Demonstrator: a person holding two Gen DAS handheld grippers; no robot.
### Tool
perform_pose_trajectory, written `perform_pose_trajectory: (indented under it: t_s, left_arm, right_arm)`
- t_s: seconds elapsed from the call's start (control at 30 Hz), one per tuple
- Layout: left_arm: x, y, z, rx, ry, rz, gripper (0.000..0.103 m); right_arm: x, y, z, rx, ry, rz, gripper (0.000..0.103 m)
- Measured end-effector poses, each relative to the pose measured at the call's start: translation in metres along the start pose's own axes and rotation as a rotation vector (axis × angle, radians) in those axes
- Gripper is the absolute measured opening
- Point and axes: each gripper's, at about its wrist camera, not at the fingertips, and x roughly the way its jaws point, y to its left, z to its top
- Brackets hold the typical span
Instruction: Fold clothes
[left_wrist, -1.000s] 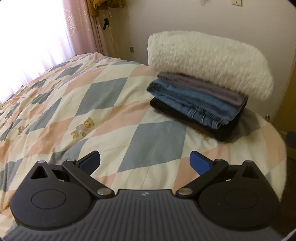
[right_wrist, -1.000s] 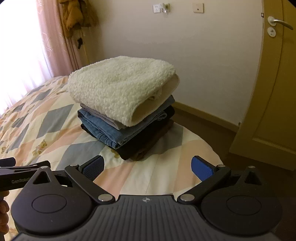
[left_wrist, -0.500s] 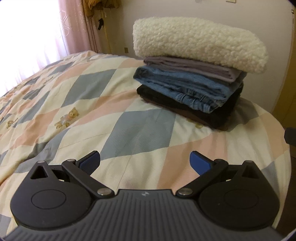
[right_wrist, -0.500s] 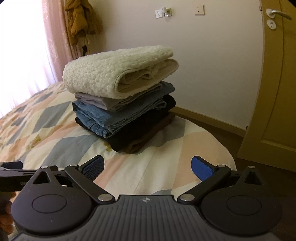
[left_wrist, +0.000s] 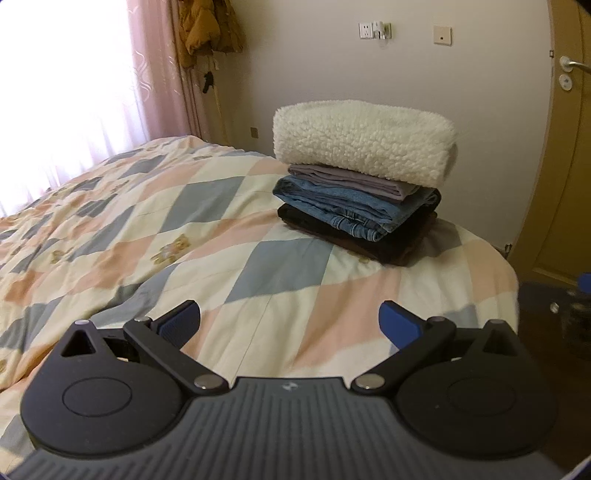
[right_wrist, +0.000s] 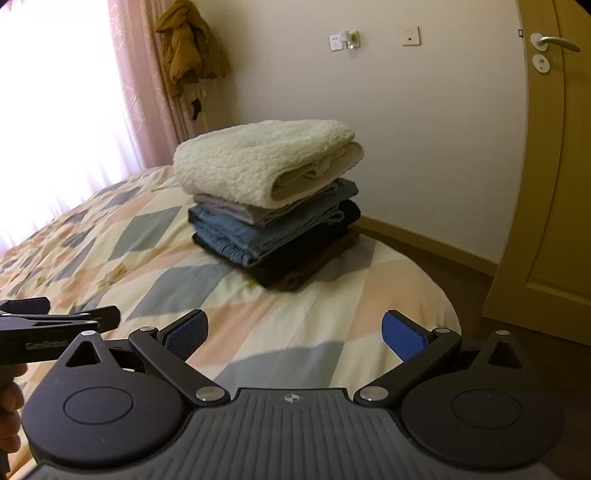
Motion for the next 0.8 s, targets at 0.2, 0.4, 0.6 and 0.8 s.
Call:
perform_pose_trajectory:
  t_s: [0.2, 0.4, 0.6, 0.8]
  left_arm:
    - [-0.049, 0.005, -0.024, -0.039, 0.003, 0.023, 0.102]
    - [-0.083, 0.004, -0.046, -0.099, 0.020, 0.009, 0.102]
    - [-0.113, -0.002, -0.055, -0.114, -0.004, -0.004, 0.102]
    - [-0.142, -0.019, -0.060, -0.063, -0.035, 0.001, 0.102]
  right_arm:
    - [-0.038, 0.008, -0.014, -0.011, -0.004, 0.012, 0.103]
    - [-0.067, 0.009, -0.031, -0.016, 0.005, 0.025, 0.103]
    - [-0.098, 0.007, -0.046, -0.018, -0.008, 0.027, 0.103]
    - [-0.128, 0.000, -0.054, 0.010, -0.038, 0.025, 0.103]
